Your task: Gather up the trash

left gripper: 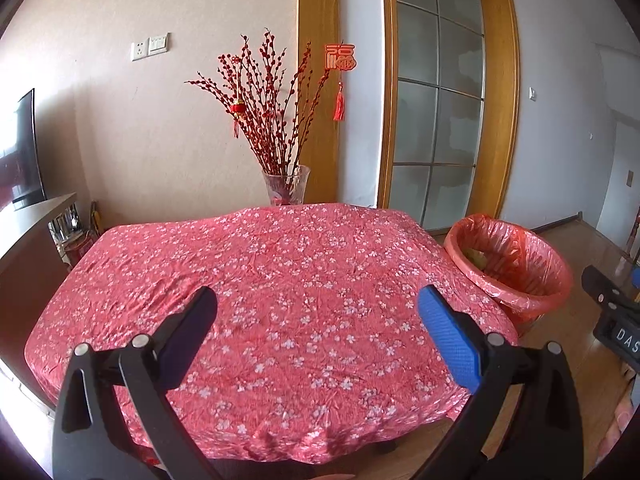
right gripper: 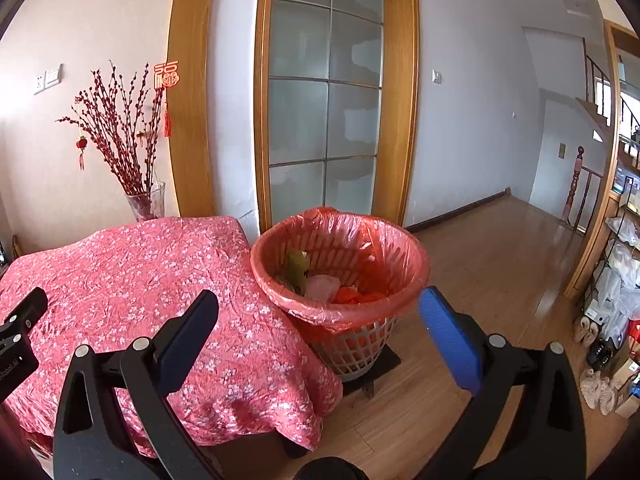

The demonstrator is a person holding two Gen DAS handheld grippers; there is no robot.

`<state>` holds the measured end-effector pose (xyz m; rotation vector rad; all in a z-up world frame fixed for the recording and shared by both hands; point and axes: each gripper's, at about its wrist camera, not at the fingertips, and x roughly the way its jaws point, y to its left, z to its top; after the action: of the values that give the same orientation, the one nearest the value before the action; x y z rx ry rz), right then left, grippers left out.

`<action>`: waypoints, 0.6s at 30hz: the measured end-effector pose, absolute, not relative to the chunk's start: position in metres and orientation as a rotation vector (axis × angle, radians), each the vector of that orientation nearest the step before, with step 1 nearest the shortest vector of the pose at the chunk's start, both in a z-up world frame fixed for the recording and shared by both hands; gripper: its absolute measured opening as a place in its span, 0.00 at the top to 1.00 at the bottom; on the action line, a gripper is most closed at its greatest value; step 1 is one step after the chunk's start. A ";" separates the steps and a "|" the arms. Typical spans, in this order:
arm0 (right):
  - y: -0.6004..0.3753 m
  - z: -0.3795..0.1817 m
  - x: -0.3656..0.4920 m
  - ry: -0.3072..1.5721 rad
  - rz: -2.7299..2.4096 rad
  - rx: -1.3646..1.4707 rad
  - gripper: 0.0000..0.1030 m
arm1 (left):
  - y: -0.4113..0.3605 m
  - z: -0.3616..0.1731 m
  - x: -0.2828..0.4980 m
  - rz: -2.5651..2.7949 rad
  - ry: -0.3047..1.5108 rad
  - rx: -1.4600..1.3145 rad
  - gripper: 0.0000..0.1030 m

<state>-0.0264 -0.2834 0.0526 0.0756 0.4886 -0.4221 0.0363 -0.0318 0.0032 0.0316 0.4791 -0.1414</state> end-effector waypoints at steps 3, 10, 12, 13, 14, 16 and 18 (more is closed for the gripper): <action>-0.284 0.049 -0.029 0.500 -0.422 0.083 0.03 | -0.031 0.002 0.034 -0.138 0.488 0.028 0.04; -0.286 0.046 -0.034 0.512 -0.420 0.092 0.03 | -0.036 0.002 0.025 -0.137 0.481 0.034 0.04; -0.287 0.047 -0.036 0.511 -0.418 0.090 0.03 | -0.037 0.003 0.023 -0.136 0.480 0.032 0.04; -0.287 0.047 -0.037 0.511 -0.418 0.090 0.03 | -0.037 0.003 0.022 -0.135 0.480 0.031 0.04; -0.287 0.047 -0.038 0.510 -0.416 0.089 0.03 | -0.037 0.003 0.022 -0.134 0.480 0.030 0.04; -0.287 0.047 -0.039 0.509 -0.414 0.087 0.03 | -0.037 0.003 0.021 -0.133 0.480 0.028 0.04; -0.287 0.048 -0.040 0.508 -0.411 0.088 0.03 | -0.037 0.004 0.020 -0.131 0.478 0.028 0.04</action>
<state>-0.0397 -0.2870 0.0476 0.0877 0.5082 -0.4115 0.0202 -0.0371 0.0038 0.0277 0.4782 -0.1315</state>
